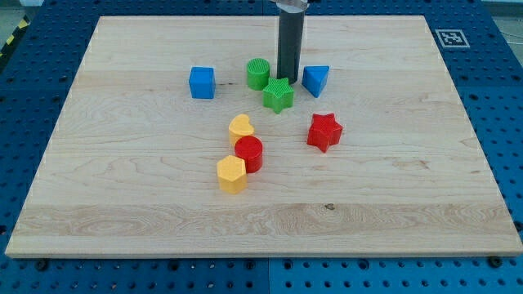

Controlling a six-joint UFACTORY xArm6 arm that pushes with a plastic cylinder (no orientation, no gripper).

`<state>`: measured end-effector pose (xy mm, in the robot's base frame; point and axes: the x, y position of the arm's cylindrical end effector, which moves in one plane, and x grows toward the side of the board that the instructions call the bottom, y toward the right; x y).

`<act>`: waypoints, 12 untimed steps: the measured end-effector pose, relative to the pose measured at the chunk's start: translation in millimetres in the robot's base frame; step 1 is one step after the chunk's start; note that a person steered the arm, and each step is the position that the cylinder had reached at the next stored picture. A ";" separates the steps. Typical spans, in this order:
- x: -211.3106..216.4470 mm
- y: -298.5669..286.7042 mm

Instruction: Push the green circle to the right side of the blue cube

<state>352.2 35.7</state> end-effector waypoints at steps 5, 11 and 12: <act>-33.2 -0.2; 20.6 -62.7; 28.9 -62.1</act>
<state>381.1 -26.5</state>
